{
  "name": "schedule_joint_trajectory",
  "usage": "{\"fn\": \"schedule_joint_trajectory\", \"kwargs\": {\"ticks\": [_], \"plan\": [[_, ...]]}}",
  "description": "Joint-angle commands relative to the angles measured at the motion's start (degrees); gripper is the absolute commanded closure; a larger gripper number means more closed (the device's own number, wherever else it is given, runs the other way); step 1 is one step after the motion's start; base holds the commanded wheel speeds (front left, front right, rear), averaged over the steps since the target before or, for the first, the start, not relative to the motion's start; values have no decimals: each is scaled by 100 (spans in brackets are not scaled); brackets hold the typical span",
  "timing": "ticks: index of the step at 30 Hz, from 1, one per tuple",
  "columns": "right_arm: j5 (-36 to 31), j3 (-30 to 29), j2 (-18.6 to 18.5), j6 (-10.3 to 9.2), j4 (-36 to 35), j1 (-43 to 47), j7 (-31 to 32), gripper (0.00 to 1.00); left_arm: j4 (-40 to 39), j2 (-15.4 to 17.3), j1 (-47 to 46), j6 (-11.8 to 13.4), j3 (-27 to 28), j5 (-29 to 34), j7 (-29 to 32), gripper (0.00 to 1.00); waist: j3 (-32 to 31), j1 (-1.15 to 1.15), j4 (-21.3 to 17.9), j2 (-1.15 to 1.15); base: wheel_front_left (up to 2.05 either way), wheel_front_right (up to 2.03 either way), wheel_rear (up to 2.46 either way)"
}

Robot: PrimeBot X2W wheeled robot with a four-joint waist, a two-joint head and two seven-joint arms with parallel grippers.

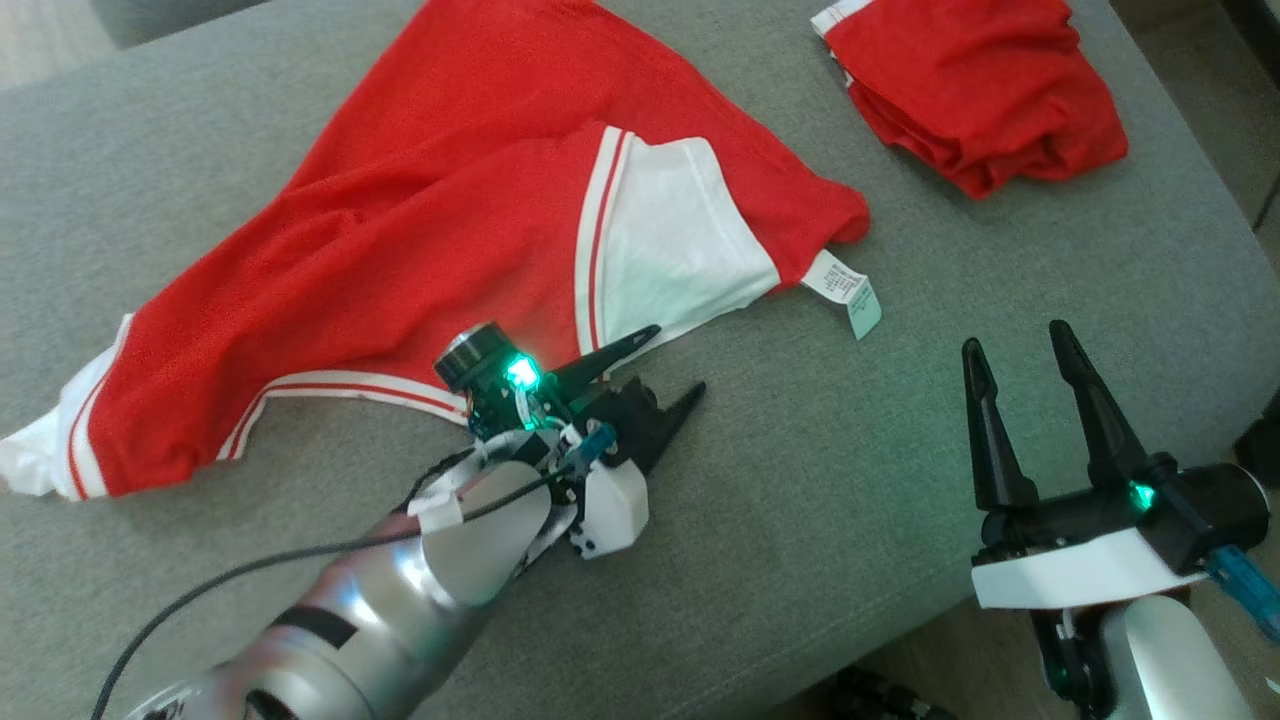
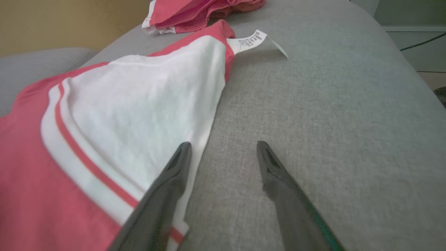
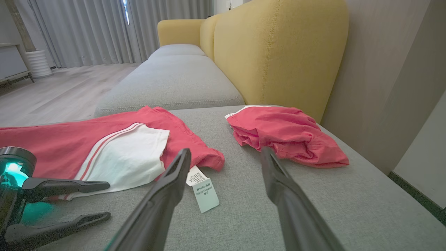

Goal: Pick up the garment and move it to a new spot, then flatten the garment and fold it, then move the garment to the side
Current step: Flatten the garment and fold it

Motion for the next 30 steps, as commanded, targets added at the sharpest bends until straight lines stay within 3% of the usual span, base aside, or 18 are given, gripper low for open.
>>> {"fn": "schedule_joint_trajectory", "kwargs": {"ticks": [1,2,3,5,9,14,17,30], "plan": [[56,102,-48,37,-165,-162,-61,0,30,2,-271,143,54,-73,101,22,79,-1,-90,0,0,0,0],[57,98,-48,37,-167,-170,-61,0,114,2,-293,206,28,-99,177,44,87,-1,-100,0,0,0,0],[56,91,-51,37,-167,-176,-61,0,193,1,-312,257,11,-138,249,54,94,-1,-104,0,0,0,0],[50,80,-59,37,-168,-182,-61,0,289,1,-361,349,-28,-202,314,60,103,-1,-102,0,0,0,0],[18,71,-88,37,-167,-181,-61,0,540,1,-372,438,-67,-435,693,100,92,-1,-60,0,0,0,0],[-7,106,-144,37,-188,-191,-61,0,722,1,-345,402,-187,-694,1268,100,30,-1,24,0,0,0,0],[-11,109,-163,37,-196,-180,-61,0,707,1,-341,409,-223,-820,1268,100,-26,-1,75,0,0,0,0],[-66,-14,-162,37,-148,161,-61,0,-122,1,20,568,-328,-1249,-146,100,-689,-1,618,0,0,0,0]]}}
